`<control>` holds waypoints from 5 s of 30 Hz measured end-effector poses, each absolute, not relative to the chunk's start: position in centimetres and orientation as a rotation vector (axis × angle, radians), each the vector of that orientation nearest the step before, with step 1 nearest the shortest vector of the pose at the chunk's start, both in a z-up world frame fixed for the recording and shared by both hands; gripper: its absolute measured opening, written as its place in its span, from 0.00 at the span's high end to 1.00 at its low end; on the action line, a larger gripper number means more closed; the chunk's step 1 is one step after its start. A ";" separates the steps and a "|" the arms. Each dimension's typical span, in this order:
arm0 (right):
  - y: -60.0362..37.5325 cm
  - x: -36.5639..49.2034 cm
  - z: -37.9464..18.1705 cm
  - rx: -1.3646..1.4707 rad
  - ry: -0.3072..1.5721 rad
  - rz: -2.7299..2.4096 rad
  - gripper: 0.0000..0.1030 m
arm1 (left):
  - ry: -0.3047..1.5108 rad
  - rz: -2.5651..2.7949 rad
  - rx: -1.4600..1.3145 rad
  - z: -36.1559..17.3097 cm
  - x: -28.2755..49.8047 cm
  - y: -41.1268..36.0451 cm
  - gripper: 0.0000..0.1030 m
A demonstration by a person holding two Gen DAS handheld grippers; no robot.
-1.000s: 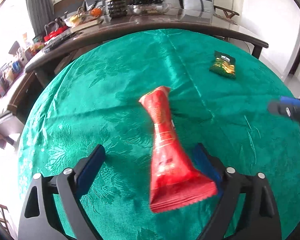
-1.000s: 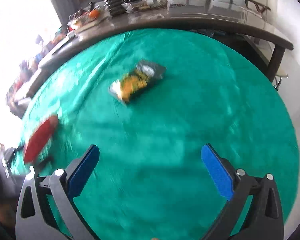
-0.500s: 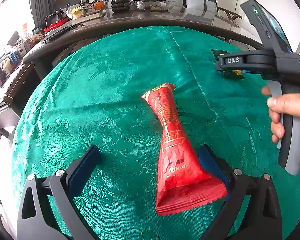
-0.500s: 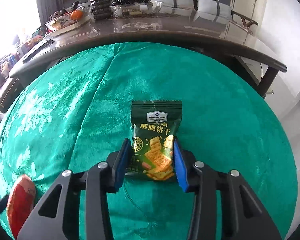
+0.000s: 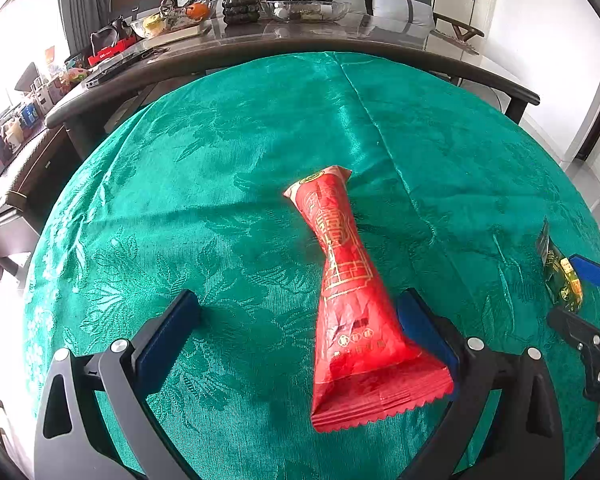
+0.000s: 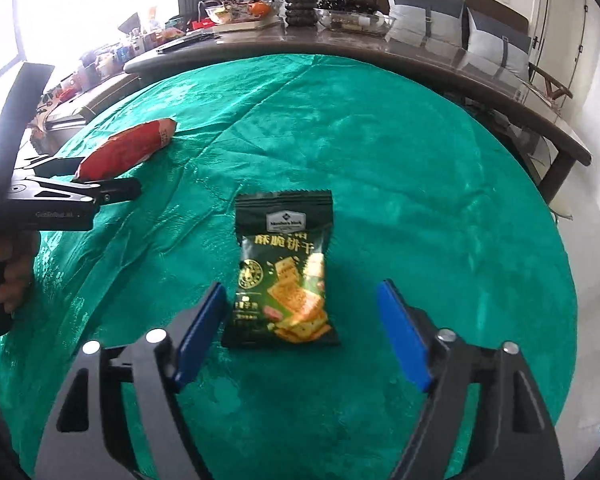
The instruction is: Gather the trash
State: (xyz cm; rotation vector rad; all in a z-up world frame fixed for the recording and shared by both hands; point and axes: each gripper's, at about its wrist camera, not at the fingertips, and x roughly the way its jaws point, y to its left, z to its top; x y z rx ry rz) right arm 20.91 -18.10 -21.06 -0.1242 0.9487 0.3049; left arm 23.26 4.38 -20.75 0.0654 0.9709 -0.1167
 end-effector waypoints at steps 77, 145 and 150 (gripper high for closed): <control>-52.2 8.9 -17.9 0.281 1.096 -0.026 0.66 | 1.016 -0.930 0.208 -14.2 12.5 -33.8 0.88; -49.6 -10.6 -15.0 0.337 0.929 -0.411 0.05 | 0.880 -0.692 0.409 -15.5 0.2 -37.2 0.05; -49.1 -10.5 -15.2 0.337 0.945 -0.400 0.05 | 0.885 -0.680 0.412 -15.6 0.2 -37.2 0.05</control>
